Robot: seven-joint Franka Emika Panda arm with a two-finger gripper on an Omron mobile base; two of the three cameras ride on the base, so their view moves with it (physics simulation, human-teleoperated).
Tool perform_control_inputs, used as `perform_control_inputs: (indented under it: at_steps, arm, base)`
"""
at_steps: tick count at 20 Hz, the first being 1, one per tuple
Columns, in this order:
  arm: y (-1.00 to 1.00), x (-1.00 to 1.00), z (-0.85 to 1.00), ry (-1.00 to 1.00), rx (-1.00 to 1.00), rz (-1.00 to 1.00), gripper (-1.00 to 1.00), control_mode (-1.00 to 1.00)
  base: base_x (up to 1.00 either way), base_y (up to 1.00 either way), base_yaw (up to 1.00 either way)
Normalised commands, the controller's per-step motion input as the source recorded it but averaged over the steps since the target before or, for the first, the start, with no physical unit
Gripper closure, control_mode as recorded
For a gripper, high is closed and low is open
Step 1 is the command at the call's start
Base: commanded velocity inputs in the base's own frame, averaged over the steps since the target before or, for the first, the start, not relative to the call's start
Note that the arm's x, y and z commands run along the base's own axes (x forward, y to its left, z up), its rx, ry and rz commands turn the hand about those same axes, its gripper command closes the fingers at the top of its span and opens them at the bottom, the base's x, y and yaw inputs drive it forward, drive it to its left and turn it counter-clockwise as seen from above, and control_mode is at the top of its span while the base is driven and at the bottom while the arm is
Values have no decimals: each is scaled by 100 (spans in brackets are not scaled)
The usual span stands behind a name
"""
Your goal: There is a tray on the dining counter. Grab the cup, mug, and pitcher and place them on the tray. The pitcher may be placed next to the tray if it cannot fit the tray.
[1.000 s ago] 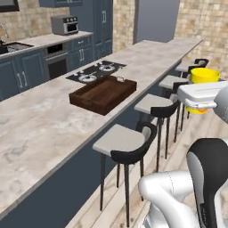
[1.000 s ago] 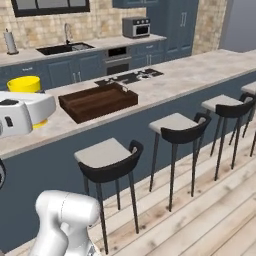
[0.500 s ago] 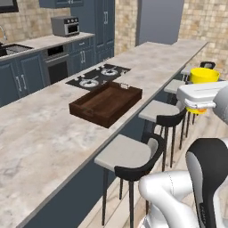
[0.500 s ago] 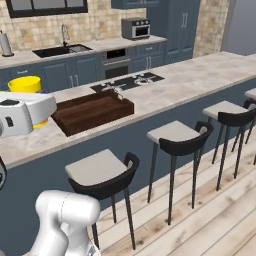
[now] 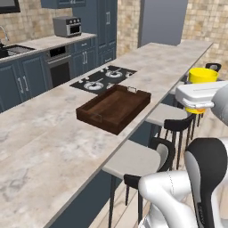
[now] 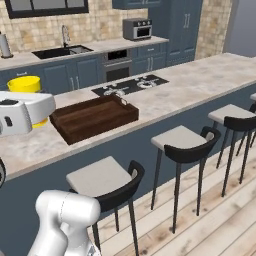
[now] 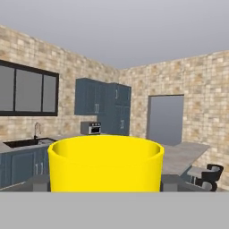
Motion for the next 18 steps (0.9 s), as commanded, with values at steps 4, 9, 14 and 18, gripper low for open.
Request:
perform_control_inputs:
  at_steps: [4, 9, 14, 18]
  arm:
    - [0, 0, 0, 0, 0, 0, 100, 100]
    - [0, 71, -5, 5, 2, 0, 100, -100]
    - [0, 96, -9, 9, 3, 0, 100, -100]
    - [0, 94, -14, 8, 3, 0, 100, -100]
  base:
    - [72, 0, 0]
    - [15, 0, 0]
    - [0, 0, 0]
    - [0, 0, 0]
